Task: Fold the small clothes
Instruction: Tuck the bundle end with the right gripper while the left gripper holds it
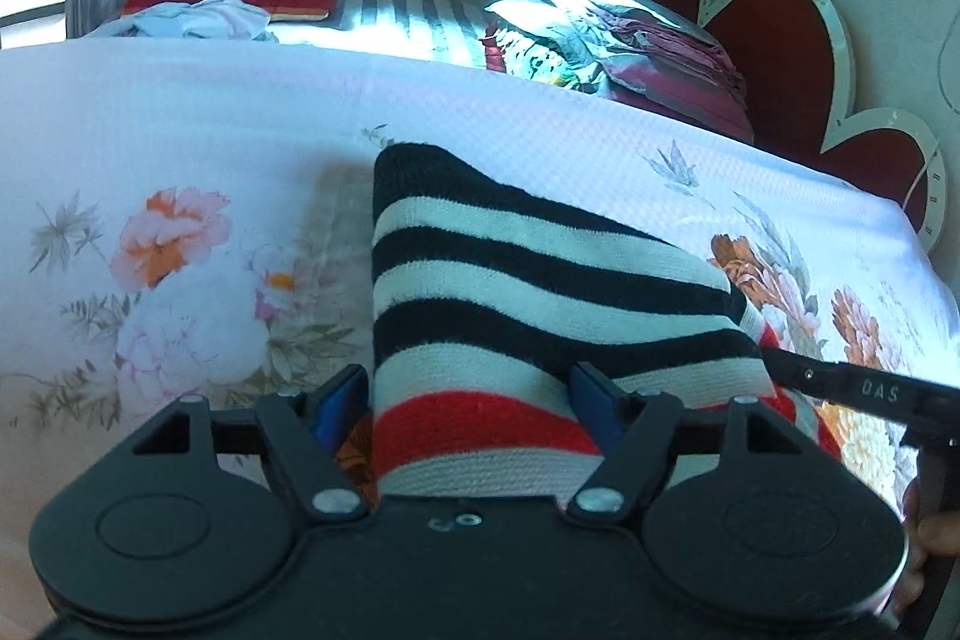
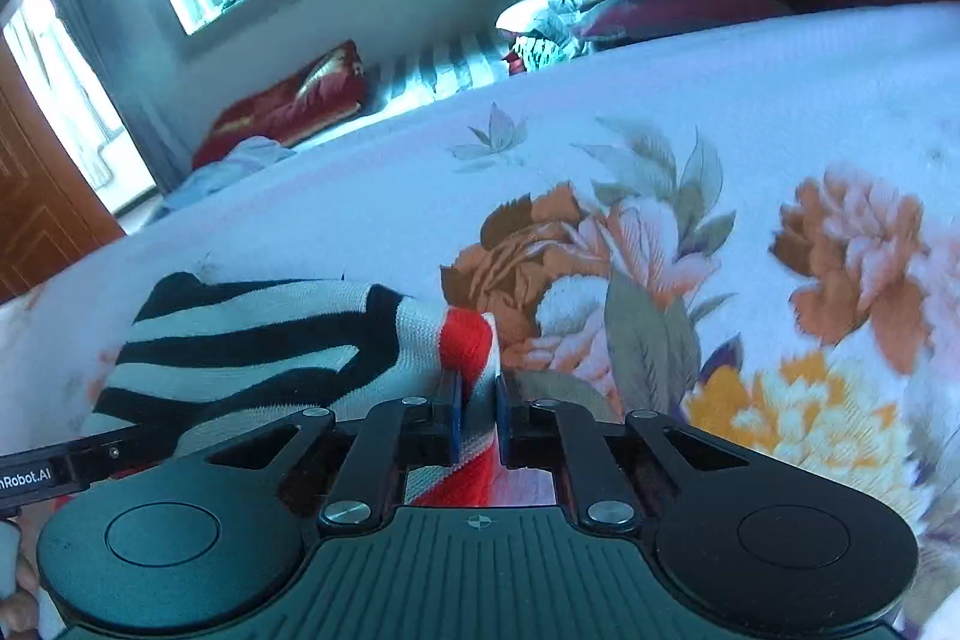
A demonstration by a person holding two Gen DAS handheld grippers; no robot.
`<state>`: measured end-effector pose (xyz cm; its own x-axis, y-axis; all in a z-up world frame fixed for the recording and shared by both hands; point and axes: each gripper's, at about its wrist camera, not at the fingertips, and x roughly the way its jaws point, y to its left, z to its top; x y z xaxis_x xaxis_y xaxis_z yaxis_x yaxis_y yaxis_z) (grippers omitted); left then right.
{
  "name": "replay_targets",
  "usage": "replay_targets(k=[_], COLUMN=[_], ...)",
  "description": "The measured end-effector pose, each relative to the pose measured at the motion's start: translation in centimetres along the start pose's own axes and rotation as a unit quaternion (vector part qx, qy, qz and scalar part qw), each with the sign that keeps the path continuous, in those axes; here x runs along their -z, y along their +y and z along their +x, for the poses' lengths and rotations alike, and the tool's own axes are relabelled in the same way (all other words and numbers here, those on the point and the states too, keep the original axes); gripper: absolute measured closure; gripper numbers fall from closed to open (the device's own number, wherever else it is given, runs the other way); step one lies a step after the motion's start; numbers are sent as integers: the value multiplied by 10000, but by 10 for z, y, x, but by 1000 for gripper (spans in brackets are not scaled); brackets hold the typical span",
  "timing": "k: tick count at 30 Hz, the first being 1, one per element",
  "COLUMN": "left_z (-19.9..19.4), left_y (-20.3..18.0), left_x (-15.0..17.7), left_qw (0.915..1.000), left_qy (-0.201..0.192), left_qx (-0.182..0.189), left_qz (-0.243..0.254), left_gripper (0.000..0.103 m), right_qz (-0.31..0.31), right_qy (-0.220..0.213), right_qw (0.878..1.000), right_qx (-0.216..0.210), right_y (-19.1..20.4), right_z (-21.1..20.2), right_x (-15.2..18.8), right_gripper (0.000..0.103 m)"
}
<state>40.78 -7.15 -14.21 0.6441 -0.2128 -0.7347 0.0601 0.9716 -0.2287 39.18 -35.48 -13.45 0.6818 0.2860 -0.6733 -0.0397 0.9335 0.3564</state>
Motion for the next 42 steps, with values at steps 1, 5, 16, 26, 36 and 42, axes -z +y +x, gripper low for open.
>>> replay_targets(k=[1,5,16,26,36,42], left_z=[0,-5,-40,-43,-53,-57], left_y=[-1,-1,-12,-8,-10,-6], left_x=[0,-1,16,38,35,41], left_qw=[10000,9999,9995,9997,9996,9992], left_qy=[-3,-9,-98,4,118,284], left_qx=[-26,-64,-1,58,74,255], left_qz=[55,94,300,217,246,150], left_gripper=[27,24,22,16,16,14], right_qz=[-115,-81,-503,-617,-158,-3], right_qy=[-8,-96,-364,-75,-11,76], right_qw=[9999,9999,9975,9981,9995,9990], right_qx=[31,-40,-348,48,-268,-446], right_y=[3,4,35,22,8,3], right_z=[-1,-13,-66,-59,-70,-79], right_x=[0,-5,11,42,34,36], right_gripper=[93,92,64,80,78,49])
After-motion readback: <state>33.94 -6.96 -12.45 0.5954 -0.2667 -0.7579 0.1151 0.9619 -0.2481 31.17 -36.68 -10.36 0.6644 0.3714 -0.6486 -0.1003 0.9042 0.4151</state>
